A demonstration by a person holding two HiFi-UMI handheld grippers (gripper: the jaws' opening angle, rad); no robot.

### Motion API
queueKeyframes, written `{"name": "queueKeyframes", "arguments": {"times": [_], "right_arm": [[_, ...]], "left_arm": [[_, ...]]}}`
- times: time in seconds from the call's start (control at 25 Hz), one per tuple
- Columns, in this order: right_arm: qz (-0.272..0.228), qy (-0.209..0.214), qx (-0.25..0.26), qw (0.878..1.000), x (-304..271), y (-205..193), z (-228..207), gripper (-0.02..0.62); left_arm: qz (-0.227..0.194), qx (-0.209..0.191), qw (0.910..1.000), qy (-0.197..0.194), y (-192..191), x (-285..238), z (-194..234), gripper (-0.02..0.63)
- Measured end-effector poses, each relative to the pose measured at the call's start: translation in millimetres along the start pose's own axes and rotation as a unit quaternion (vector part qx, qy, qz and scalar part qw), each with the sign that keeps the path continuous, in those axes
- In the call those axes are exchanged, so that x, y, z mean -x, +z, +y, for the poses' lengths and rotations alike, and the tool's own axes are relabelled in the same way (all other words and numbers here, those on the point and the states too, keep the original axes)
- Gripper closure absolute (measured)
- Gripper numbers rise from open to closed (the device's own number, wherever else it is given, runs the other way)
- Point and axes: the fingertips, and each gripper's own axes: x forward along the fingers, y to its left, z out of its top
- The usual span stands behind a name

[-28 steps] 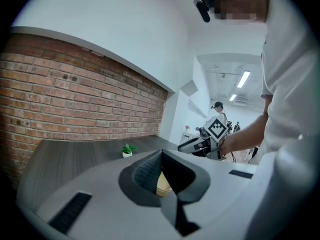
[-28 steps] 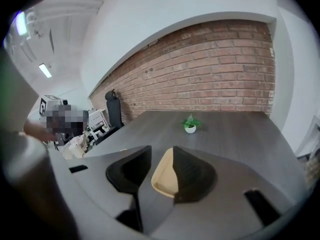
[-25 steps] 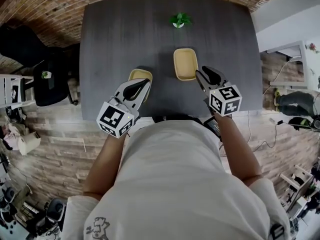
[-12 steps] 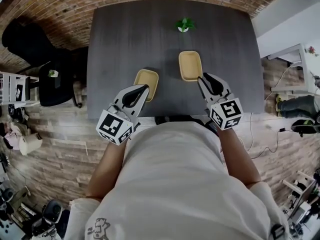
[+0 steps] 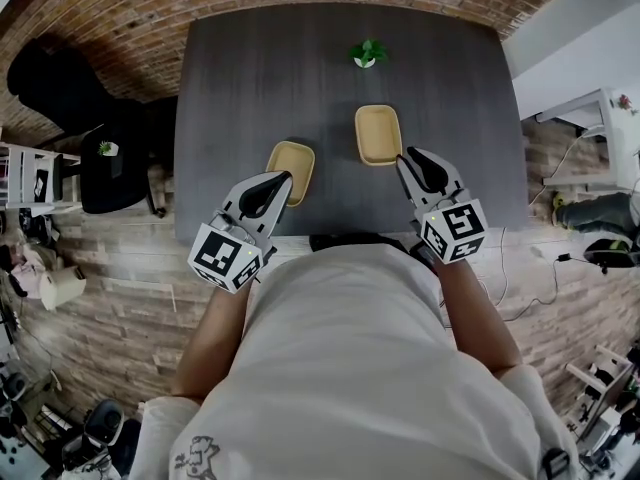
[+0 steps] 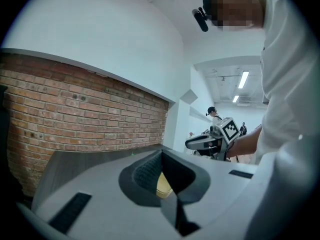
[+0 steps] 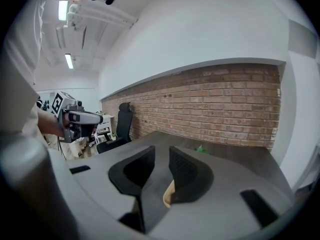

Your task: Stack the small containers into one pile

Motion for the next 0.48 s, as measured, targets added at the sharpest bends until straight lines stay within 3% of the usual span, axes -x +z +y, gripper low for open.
{"name": "queueKeyframes", "arguments": {"times": [0.48], "right_arm": [[-0.009,0.030,0.001,1.000,14.8,2.3,-43.3,0.499]], "left_arm": [[0.005,-0.011,0.9996,0.026,15.5,-48.5,-21.7,0.595]]}}
